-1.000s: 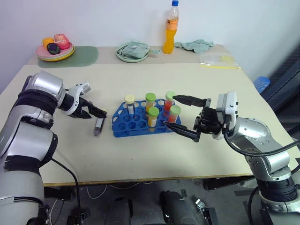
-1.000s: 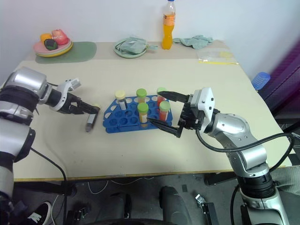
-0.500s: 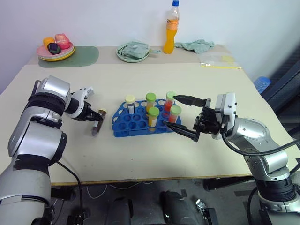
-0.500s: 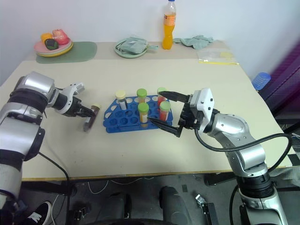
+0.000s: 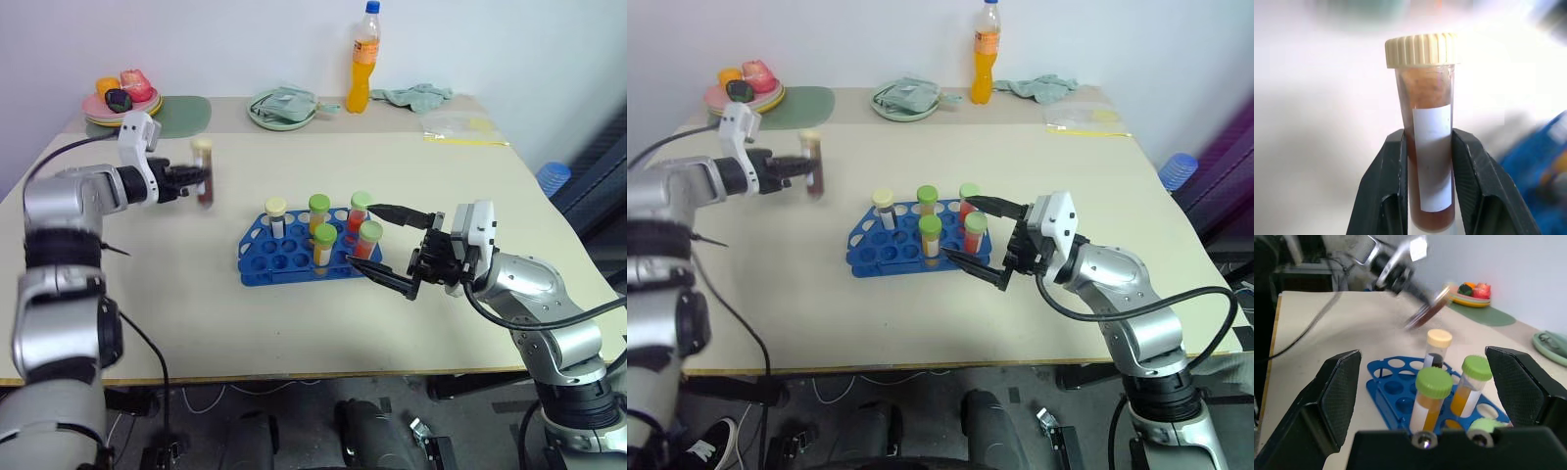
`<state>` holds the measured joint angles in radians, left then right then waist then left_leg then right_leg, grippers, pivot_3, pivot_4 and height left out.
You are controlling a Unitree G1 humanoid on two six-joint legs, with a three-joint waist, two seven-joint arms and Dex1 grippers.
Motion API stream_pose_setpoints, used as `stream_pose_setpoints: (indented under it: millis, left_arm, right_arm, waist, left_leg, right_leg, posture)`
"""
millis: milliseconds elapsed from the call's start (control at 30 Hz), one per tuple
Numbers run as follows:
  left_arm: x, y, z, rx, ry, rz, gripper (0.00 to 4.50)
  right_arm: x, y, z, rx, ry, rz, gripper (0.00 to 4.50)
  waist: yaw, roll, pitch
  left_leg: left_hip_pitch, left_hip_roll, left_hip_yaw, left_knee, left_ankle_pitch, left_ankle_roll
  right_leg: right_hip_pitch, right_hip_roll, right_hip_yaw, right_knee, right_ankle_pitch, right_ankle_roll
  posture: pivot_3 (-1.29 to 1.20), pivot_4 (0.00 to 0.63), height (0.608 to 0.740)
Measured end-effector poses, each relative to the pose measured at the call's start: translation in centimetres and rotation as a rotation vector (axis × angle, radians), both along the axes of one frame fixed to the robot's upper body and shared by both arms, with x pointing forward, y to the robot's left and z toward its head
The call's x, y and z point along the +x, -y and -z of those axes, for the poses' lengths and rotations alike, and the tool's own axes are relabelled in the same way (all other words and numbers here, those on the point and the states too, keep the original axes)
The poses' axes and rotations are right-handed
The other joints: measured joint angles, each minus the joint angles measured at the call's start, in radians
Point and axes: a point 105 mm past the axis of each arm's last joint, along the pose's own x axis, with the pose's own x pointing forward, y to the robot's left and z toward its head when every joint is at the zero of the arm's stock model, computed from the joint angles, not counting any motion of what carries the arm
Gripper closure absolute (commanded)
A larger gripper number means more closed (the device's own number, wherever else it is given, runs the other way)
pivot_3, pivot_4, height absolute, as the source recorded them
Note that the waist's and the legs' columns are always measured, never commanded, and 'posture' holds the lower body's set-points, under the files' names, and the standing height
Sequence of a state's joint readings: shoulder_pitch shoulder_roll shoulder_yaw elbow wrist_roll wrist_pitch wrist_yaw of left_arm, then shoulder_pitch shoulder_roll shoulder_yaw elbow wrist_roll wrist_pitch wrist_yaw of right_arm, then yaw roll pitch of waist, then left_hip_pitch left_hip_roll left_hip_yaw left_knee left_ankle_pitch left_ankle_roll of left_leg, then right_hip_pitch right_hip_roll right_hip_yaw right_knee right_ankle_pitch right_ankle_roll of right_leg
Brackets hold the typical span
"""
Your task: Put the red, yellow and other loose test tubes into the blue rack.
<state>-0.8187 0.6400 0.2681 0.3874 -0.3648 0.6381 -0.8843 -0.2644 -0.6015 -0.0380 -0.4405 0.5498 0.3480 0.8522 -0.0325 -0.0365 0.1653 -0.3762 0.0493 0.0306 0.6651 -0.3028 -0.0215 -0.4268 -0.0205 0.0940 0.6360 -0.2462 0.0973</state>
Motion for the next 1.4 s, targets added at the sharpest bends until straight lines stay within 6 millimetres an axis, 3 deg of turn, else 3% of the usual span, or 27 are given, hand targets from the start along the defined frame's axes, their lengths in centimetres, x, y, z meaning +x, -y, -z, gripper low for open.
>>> stream_pose_setpoints:
  millis: [133, 300, 467, 533, 667, 933, 1100, 1400]
  left_arm:
    - [-4.2, 1.7, 0.3, -0.028, 0.243, 0.083, 3.72]
    - [-8.1, 6.1, 1.8, 0.037, 0.463, 0.212, 3.72]
    - [-8.8, 8.3, 2.1, 0.162, 0.658, 0.210, 3.72]
    - [-9.0, 8.8, 3.1, 0.208, 0.705, 0.193, 3.72]
    - [-9.2, 9.7, 5.9, 0.248, 0.686, 0.188, 3.72]
    - [-10.0, 11.1, 7.8, 0.266, 0.678, 0.209, 3.72]
    - [-9.8, 10.5, 9.5, 0.315, 0.632, 0.194, 3.72]
    - [-9.5, 10.7, 9.8, 0.282, 0.642, 0.210, 3.72]
  right_arm:
    - [-0.7, 0.8, 0.0, -0.001, -0.018, 0.007, 0.00]
    - [-0.9, 0.7, -0.2, -0.001, -0.019, -0.001, 0.00]
    - [-0.8, 0.6, -0.5, -0.006, -0.005, -0.004, 0.00]
    - [-0.8, 0.7, -0.4, -0.007, -0.009, 0.001, 0.00]
    - [-0.8, 0.9, -0.2, -0.010, -0.019, 0.018, 0.00]
    - [-0.6, 1.2, -0.2, -0.013, -0.017, 0.041, 0.00]
    - [-0.5, 1.4, -0.1, -0.028, -0.010, 0.052, 0.00]
    - [-0.4, 1.4, -0.2, -0.043, 0.013, 0.062, 0.00]
  waist:
    - [0.002, 0.000, 0.000]
    - [0.022, 0.000, -0.001]
    - [0.020, 0.001, -0.002]
    - [0.017, 0.002, -0.002]
    - [0.018, 0.002, -0.002]
    - [0.018, 0.002, -0.002]
    - [0.015, 0.004, -0.003]
    - [0.017, 0.005, -0.005]
  left_leg:
    - [0.001, -0.002, 0.003, 0.001, 0.000, 0.000]
    - [0.002, -0.002, 0.003, 0.002, 0.000, 0.000]
    - [0.002, -0.002, 0.003, 0.002, 0.000, 0.000]
    - [0.002, -0.002, 0.003, 0.002, 0.000, 0.000]
    - [0.002, -0.001, 0.002, 0.002, 0.000, 0.000]
    - [0.002, -0.001, 0.002, 0.002, 0.000, 0.000]
    - [0.003, 0.000, 0.002, 0.002, 0.000, 0.001]
    - [0.003, 0.000, 0.003, 0.002, 0.000, 0.001]
  right_leg:
    - [0.002, -0.001, 0.000, 0.000, 0.000, 0.000]
    - [0.006, 0.001, 0.001, -0.003, 0.000, 0.000]
    - [0.006, 0.003, 0.002, -0.005, 0.000, 0.000]
    - [0.006, 0.003, 0.002, -0.005, 0.000, 0.000]
    - [0.006, 0.004, 0.002, -0.005, 0.000, 0.000]
    - [0.006, 0.004, 0.002, -0.005, 0.000, 0.000]
    - [0.006, 0.005, 0.002, -0.005, 0.000, 0.000]
    - [0.006, 0.005, 0.002, -0.005, 0.000, 0.000]
  posture:
    - [0.00, 0.150, 0.740]
    - [0.00, 0.150, 0.740]
    - [0.00, 0.150, 0.740]
    - [0.00, 0.150, 0.740]
    - [0.00, 0.150, 0.740]
    - [0.00, 0.150, 0.740]
    - [0.00, 0.150, 0.740]
    - [0.00, 0.150, 0.740]
